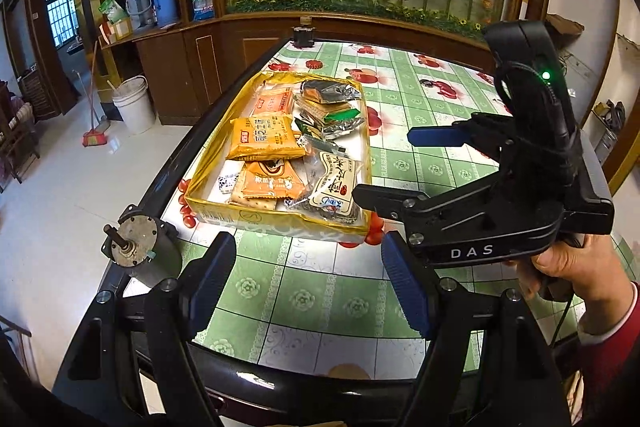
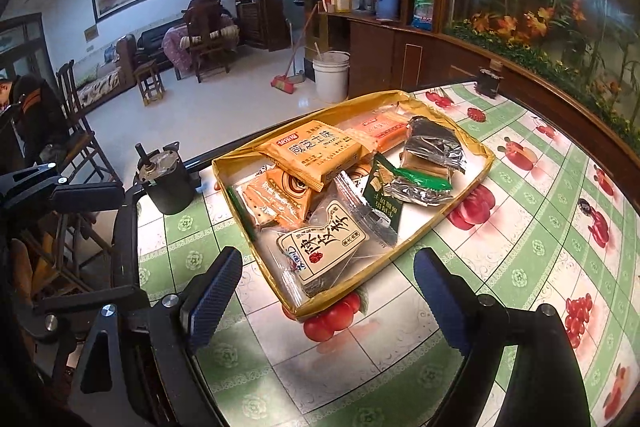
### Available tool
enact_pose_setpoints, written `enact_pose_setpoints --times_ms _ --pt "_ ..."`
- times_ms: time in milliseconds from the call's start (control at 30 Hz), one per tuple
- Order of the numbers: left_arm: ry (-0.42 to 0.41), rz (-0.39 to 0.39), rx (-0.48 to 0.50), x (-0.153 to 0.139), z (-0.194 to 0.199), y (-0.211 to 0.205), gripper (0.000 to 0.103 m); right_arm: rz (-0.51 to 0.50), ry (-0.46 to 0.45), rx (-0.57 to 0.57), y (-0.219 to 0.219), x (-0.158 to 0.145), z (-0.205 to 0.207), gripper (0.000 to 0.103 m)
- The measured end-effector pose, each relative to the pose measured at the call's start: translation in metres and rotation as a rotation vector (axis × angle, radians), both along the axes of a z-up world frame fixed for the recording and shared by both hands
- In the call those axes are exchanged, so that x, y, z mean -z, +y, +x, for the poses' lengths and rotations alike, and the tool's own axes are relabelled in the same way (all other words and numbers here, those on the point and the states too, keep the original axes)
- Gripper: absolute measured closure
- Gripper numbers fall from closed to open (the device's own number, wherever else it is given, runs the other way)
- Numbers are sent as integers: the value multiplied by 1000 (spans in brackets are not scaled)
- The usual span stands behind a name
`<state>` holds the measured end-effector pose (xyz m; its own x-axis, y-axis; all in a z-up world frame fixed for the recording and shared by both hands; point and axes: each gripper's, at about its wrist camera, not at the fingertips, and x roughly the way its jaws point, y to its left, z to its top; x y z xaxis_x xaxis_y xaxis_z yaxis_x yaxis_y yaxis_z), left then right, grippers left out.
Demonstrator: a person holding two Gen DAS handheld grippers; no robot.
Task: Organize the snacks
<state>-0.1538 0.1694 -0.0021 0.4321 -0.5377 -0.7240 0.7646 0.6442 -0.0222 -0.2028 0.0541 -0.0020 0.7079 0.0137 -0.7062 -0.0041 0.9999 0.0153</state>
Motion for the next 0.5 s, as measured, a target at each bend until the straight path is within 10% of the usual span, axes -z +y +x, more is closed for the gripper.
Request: enact_pose_setpoints --times_ms 500 --pt "10 7 19 -5 -2 2 27 -18 33 -7 -3 4 -1 14"
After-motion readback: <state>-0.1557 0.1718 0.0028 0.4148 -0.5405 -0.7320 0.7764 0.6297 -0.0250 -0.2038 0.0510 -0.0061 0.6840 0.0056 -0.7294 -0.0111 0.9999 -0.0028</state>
